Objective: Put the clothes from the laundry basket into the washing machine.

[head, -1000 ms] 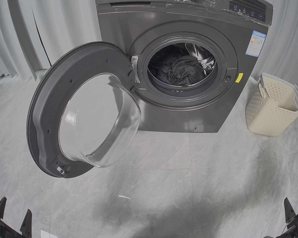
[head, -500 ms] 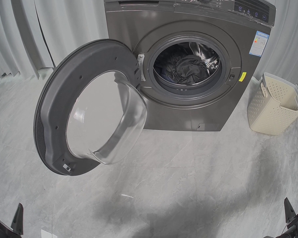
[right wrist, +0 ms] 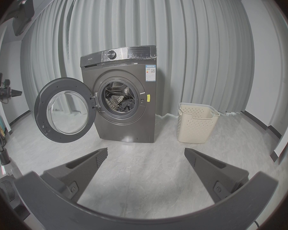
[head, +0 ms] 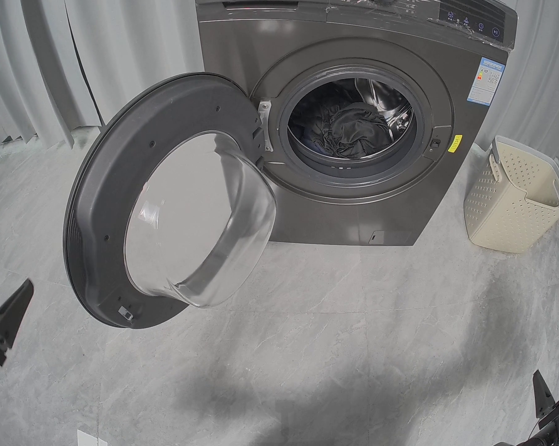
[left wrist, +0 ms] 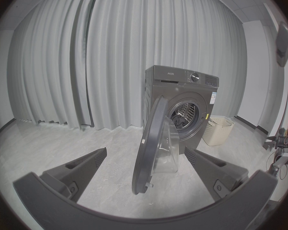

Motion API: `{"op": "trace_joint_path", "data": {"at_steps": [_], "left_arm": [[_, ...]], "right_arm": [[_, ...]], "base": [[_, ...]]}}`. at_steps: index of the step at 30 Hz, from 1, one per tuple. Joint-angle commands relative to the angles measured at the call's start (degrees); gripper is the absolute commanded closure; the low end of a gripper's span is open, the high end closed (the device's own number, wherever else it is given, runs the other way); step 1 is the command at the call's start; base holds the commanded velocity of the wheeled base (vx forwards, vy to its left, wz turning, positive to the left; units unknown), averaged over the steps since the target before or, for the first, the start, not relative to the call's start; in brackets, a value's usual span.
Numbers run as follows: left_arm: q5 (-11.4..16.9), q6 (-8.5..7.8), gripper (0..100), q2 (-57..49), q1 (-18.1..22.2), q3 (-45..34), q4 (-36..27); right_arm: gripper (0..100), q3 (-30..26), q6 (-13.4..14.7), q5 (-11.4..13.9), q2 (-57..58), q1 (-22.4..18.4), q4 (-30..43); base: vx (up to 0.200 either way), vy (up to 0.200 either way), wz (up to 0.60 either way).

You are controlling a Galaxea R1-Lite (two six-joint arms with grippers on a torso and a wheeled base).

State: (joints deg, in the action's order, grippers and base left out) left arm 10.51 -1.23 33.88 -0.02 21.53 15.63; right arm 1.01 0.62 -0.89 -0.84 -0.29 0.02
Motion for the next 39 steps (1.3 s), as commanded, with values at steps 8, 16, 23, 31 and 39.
{"op": "trace_joint_path", "data": {"at_steps": [8,16,23,31,39], "left_arm": [[7.25,0.00,0,35.38,-2.08,11.87,12.85],[11.20,0.35,0,35.64,-11.14,11.34,14.34],[12.08,6.94,0,29.84,-21.60,10.02,15.31],[10.06,7.38,0,27.73,-20.54,10.02,15.05],[7.77,4.04,0,30.90,-16.41,8.97,14.69]], "right_arm": [[0,-1.01,0.08,0.01,0.84,0.03,0.06],[0,-1.01,0.08,0.01,0.84,0.03,-0.02],[0,-1.01,0.08,0.01,0.84,0.03,-0.02],[0,-1.01,0.08,0.01,0.84,0.03,-0.02],[0,-1.01,-0.01,0.01,0.84,0.03,0.06]], "base": [[0.000,0.000,0.00],[0.000,0.000,0.00],[0.000,0.000,0.00],[0.000,0.000,0.00],[0.000,0.000,0.00]]}}
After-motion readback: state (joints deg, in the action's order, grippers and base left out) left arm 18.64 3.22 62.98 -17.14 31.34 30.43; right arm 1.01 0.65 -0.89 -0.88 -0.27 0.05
